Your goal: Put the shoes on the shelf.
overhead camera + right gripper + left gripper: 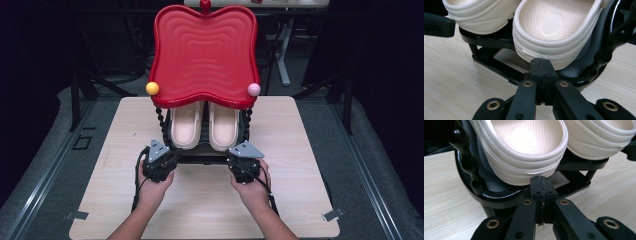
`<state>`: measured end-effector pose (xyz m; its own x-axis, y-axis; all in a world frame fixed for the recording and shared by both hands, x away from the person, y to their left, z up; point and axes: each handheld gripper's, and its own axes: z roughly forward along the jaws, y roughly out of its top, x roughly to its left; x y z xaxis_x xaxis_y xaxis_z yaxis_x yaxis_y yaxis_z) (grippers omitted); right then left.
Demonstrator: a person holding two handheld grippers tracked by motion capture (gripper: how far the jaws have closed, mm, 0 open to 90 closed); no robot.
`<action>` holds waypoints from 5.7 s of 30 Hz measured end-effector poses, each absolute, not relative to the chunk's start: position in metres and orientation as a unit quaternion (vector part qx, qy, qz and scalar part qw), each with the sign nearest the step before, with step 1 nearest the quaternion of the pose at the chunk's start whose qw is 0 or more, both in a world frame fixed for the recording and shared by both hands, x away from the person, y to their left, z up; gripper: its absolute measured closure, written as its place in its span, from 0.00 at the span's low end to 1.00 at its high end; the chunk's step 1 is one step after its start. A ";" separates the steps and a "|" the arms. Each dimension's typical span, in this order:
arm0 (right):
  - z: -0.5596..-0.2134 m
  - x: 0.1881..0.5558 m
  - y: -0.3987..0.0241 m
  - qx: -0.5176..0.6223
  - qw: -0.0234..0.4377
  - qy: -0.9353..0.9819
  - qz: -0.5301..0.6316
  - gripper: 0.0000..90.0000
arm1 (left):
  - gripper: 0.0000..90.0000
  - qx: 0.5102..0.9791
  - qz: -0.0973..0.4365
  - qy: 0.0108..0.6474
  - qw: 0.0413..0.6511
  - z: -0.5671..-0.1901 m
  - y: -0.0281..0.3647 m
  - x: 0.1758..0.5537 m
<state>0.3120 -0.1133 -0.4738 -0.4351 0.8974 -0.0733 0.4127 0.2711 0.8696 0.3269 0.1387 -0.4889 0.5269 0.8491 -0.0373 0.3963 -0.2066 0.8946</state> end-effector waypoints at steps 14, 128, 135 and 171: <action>-0.479 0.328 -0.101 0.451 0.289 0.742 0.404 1.00 | 1.00 0.744 0.234 0.424 0.461 -0.495 0.122 0.340; -0.467 0.361 -0.113 0.504 0.273 0.678 0.460 0.64 | 0.60 0.701 0.284 0.443 0.481 -0.478 0.128 0.369; -0.466 0.365 -0.114 0.494 0.279 0.687 0.455 0.68 | 0.61 0.706 0.282 0.440 0.478 -0.476 0.129 0.370; -0.464 0.364 -0.115 0.492 0.280 0.689 0.452 0.65 | 0.58 0.703 0.275 0.439 0.487 -0.475 0.130 0.365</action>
